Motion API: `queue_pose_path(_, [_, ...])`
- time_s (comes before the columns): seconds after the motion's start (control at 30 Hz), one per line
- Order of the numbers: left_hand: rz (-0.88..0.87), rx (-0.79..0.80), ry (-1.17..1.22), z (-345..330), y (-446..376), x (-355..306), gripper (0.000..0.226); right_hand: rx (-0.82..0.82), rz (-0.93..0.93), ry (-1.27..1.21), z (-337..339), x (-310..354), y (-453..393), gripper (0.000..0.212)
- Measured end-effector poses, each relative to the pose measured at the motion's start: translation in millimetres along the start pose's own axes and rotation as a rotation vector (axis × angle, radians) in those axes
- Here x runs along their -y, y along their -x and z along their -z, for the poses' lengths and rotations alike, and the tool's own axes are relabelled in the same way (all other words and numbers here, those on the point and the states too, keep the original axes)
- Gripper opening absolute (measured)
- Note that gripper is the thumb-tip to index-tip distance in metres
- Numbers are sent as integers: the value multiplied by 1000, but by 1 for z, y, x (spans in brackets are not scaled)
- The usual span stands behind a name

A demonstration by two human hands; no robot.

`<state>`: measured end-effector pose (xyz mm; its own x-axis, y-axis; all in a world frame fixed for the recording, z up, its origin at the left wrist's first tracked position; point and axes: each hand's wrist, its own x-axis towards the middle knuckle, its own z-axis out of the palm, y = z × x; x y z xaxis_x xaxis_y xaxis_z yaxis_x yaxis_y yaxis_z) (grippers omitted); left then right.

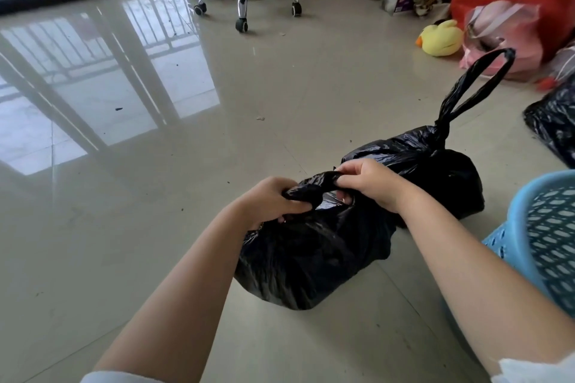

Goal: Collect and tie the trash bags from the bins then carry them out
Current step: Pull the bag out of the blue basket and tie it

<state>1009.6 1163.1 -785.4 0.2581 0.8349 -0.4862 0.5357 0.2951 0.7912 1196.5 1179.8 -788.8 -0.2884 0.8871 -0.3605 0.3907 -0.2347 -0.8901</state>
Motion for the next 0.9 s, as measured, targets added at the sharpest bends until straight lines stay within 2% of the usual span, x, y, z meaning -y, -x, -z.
queue_pose_path(0.03, [-56, -71, -57, -1, -2, -1, 16, -17, 20, -29, -1, 2, 0, 24])
queue_pose_path(0.13, [-194, -270, 1, 1, -8, -2, 35, -23, 67, -134, 1, 8, 0, 23])
queue_pose_path(0.23, [-254, -299, 114, 5, -7, -7, 38, 97, 55, 51, 4, 9, 5, 16])
queue_pose_path(0.33, [-249, -303, 120, 8, -6, -8, 36, 207, -26, 109, 0, 4, 8, 25])
queue_pose_path(0.47, [-251, -427, 29, 7, -6, -5, 43, 99, -12, -62, 0, 2, 6, 24])
queue_pose_path(0.57, [-404, -573, -130, 8, -4, -9, 47, 47, 40, -205, 1, 4, 6, 21])
queue_pose_path(0.63, [-458, -618, -137, 10, -6, -10, 42, 42, 83, -212, -1, 6, 7, 19])
queue_pose_path(0.77, [-434, -697, -69, 6, -9, -6, 33, 55, 53, 0, -5, 11, 9, 21])
queue_pose_path(0.9, [-462, -678, 90, 0, -13, -2, 33, -87, 57, 232, -13, 13, 5, 16])
